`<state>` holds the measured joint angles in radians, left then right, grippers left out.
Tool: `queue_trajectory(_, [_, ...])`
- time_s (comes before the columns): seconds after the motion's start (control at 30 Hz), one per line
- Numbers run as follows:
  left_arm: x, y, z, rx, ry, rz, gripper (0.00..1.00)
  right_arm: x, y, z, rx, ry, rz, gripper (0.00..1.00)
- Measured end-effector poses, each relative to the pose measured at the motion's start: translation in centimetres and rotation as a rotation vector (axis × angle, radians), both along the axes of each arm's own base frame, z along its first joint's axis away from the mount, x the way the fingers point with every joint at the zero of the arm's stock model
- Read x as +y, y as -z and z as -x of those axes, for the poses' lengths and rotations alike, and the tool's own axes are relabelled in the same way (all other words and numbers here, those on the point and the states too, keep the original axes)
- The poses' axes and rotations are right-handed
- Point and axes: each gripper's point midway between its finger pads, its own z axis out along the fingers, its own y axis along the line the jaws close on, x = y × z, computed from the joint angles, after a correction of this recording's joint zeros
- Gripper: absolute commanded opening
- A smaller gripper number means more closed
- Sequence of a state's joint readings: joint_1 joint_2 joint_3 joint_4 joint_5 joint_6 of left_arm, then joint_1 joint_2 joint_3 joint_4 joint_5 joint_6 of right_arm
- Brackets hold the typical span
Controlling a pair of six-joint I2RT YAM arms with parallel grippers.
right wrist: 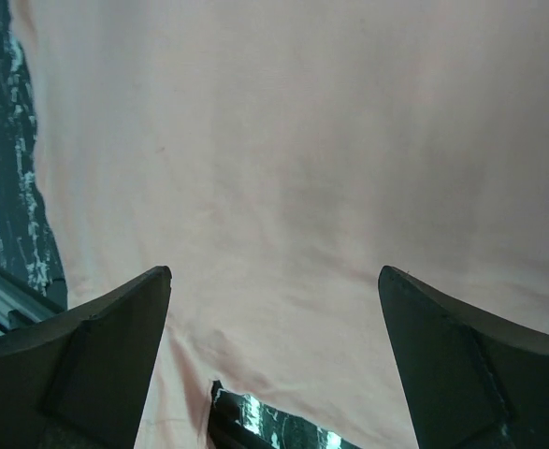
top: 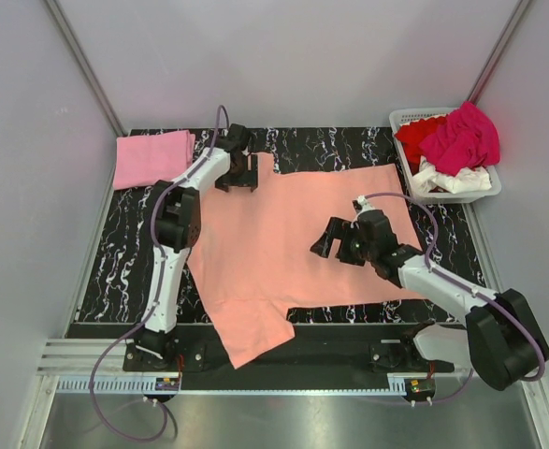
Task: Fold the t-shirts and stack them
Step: Flatten the tshirt out, then fold the tshirt
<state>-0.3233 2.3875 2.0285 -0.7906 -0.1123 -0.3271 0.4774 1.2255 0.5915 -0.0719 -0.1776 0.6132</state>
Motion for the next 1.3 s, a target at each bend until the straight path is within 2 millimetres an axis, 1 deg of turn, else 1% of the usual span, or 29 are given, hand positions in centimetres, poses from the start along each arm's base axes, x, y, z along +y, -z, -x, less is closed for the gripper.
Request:
queue_trajectory(0.07, [0.4,-0.1,-1.3,-0.009,-0.004,-0.003,0.84,0.5,-0.6,-0.1,-0.034,-0.006,-0.040,1.00])
queue_trajectory(0.17, [1.5,-0.2,-3.3,-0.027,-0.024,0.000,0.86,1.5,-1.8,-1.1,-0.086,-0.016,-0.088,1.00])
queue_trajectory(0.2, [2.0,-0.2,-3.9,-0.033,-0.034,0.004,0.87,1.7,-1.9,-1.3,-0.090,-0.019,-0.094,1.00])
queue_trajectory(0.3, [3.8,-0.3,-5.7,-0.055,-0.063,0.012,0.89,2.4,-1.4,-2.0,-0.069,-0.032,-0.098,1.00])
queue_trajectory(0.37, [5.0,-0.4,-6.5,-0.068,-0.080,0.017,0.91,2.5,-0.9,-2.2,-0.056,-0.030,-0.094,1.00])
queue_trajectory(0.47, [6.4,-0.7,-7.1,-0.077,-0.098,0.026,0.94,2.6,-0.8,-2.3,-0.053,-0.029,-0.094,1.00])
queue_trajectory(0.57, [7.4,-1.1,-7.3,-0.082,-0.114,0.038,0.94,2.6,-0.9,-2.3,-0.053,-0.028,-0.096,1.00])
queue_trajectory(0.63, [7.5,-1.5,-6.9,-0.082,-0.113,0.041,0.94,2.6,-0.9,-2.3,-0.053,-0.028,-0.096,1.00])
queue_trajectory(0.67, [7.5,-1.8,-6.1,-0.071,-0.111,0.039,0.95,2.6,-0.9,-2.3,-0.053,-0.027,-0.096,1.00])
queue_trajectory(0.73, [7.1,-3.3,-3.8,-0.050,-0.099,0.032,0.94,2.6,-0.9,-2.3,-0.052,-0.026,-0.097,1.00])
queue_trajectory(0.8, [6.5,-6.0,-0.6,-0.047,-0.079,0.030,0.93,2.6,-0.9,-2.3,-0.052,-0.025,-0.097,1.00])
queue_trajectory(0.87, [5.6,-10.2,2.6,-0.102,-0.053,0.043,0.93,2.6,-0.9,-2.3,-0.052,-0.024,-0.097,1.00])
queue_trajectory(0.9, [5.2,-12.4,4.7,-0.132,-0.041,0.052,0.93,2.6,-0.9,-2.3,-0.051,-0.023,-0.097,1.00])
queue_trajectory(0.97, [4.4,-15.9,8.6,-0.210,-0.025,0.082,0.92,2.6,-0.9,-2.3,-0.050,-0.020,-0.097,1.00])
queue_trajectory(1.03, [3.5,-18.0,13.5,-0.251,-0.006,0.124,0.91,2.5,-0.9,-2.4,-0.049,-0.014,-0.097,1.00])
queue_trajectory(1.07, [3.0,-18.3,15.9,-0.267,0.004,0.146,0.91,2.5,-0.9,-2.4,-0.048,-0.011,-0.097,1.00])
queue_trajectory(1.13, [2.1,-17.2,20.6,-0.245,0.022,0.177,0.89,2.5,-0.9,-2.4,-0.046,-0.008,-0.097,1.00])
queue_trajectory(1.17, [1.8,-16.1,22.4,-0.222,0.028,0.184,0.89,2.5,-0.9,-2.4,-0.044,-0.006,-0.098,1.00])
queue_trajectory(1.3, [1.1,-9.9,31.5,-0.039,0.049,0.171,0.87,2.3,-0.7,-2.5,-0.040,0.009,-0.090,1.00])
